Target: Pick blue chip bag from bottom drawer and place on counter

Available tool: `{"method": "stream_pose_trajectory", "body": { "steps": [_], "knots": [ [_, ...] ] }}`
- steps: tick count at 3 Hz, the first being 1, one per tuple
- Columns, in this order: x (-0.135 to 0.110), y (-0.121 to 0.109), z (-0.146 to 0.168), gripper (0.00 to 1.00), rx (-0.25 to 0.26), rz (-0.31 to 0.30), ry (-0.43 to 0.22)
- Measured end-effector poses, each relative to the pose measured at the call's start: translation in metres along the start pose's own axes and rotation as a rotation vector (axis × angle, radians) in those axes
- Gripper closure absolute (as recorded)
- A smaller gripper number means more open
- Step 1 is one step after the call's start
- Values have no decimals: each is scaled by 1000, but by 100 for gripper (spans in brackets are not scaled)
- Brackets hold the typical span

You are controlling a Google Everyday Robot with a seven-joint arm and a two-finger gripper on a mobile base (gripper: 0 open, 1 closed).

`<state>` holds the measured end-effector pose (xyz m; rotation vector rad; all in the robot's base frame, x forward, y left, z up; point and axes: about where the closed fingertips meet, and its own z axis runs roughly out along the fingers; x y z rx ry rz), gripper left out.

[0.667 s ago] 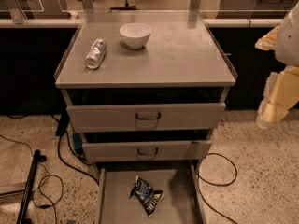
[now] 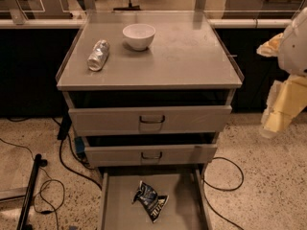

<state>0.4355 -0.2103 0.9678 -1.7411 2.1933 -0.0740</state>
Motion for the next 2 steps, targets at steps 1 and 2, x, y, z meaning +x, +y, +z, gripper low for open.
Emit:
{"method": "stream_pose_trajectory", "body": {
  "steps": [1,2],
  "knots": [
    [-5,15,29,0,-28,-16,-91],
    [-12,32,57,0,-39,-3,-183]
  ]
}}
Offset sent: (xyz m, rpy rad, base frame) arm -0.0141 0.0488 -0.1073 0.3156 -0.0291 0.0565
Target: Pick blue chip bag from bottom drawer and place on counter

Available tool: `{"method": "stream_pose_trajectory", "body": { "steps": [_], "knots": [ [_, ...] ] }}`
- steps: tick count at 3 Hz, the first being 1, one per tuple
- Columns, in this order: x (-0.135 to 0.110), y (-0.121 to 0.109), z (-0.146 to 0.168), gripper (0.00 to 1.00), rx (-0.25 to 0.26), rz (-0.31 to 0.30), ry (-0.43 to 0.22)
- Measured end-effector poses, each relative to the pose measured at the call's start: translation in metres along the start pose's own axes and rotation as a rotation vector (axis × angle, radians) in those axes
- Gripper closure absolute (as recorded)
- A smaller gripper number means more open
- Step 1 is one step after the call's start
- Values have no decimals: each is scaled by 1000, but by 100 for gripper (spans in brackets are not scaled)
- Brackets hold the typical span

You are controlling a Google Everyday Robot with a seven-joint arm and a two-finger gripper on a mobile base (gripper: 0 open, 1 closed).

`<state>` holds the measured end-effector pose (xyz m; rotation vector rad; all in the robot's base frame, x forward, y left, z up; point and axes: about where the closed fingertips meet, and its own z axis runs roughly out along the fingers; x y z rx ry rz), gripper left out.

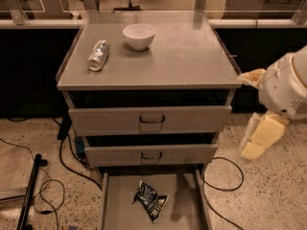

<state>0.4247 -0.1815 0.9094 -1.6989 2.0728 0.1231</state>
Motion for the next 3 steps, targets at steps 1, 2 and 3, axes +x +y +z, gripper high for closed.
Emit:
{"method": "stream_pose_trajectory", "body": {
  "steps": [1,2,3],
  "knots": [
    [0,14,34,0,-6,32,-42],
    [9,27,85,0,-73,64,-20],
    [9,27,85,0,-73,64,-20]
  ]
}}
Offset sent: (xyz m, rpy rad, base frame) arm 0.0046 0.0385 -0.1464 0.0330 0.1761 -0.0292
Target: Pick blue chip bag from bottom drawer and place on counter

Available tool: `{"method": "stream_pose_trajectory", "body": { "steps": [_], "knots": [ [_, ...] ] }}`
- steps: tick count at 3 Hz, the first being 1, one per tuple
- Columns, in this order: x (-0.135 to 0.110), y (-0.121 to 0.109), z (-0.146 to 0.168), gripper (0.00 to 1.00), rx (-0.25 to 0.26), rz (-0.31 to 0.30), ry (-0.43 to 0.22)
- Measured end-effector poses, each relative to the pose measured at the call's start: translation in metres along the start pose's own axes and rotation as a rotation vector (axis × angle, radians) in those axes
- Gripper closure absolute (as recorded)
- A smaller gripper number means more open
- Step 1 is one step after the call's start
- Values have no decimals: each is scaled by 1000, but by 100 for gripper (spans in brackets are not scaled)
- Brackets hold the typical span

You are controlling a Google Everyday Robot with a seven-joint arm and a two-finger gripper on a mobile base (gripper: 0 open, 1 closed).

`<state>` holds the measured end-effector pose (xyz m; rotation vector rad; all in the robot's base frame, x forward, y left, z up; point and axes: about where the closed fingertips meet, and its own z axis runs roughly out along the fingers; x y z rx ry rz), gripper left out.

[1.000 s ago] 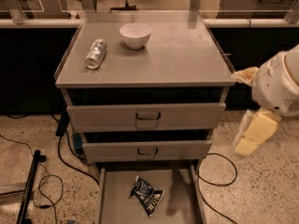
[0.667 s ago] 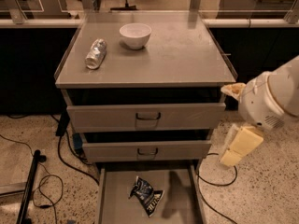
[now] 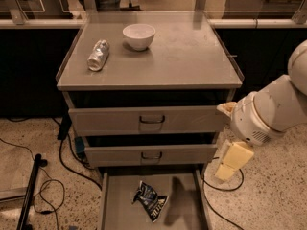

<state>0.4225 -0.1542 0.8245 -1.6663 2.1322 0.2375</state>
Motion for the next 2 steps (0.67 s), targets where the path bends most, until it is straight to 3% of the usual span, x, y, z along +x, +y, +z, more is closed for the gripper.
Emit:
{"method": "stream_pose_trajectory", "body": {
  "steps": [1,2],
  "knots": [
    [1,0,19,0,-9,5,-7],
    [11,1,58,0,-18,20,-46]
  ]
}}
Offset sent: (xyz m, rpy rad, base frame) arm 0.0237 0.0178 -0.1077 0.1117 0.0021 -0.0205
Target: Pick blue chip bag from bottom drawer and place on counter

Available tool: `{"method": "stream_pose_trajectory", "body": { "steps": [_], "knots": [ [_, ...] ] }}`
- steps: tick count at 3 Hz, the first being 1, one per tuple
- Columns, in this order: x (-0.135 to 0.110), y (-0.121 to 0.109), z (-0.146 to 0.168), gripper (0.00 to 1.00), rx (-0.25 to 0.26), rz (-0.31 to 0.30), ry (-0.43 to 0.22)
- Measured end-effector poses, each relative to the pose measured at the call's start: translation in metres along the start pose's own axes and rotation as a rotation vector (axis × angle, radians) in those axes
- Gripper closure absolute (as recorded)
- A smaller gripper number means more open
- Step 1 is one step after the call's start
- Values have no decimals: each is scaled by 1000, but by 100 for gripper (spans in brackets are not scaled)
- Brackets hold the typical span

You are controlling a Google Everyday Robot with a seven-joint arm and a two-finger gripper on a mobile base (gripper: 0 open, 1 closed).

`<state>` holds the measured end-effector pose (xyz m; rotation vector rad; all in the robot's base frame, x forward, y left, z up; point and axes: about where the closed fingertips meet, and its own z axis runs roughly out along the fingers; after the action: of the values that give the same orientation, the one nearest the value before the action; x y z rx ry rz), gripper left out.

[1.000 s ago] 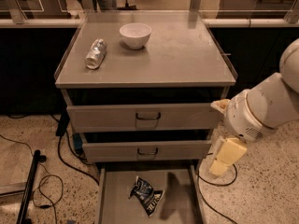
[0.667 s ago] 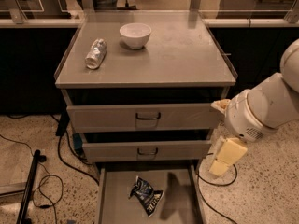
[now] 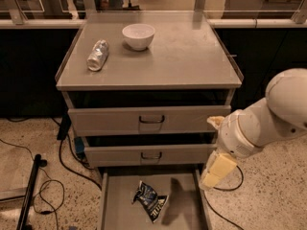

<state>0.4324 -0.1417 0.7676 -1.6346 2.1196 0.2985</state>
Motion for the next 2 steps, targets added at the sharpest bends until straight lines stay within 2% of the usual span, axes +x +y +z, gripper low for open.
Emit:
{"method": "stream_pose_trajectory", "body": {
  "steps": [2],
  "knots": [
    [37,-2,65,0,4,19,-89]
  ]
}}
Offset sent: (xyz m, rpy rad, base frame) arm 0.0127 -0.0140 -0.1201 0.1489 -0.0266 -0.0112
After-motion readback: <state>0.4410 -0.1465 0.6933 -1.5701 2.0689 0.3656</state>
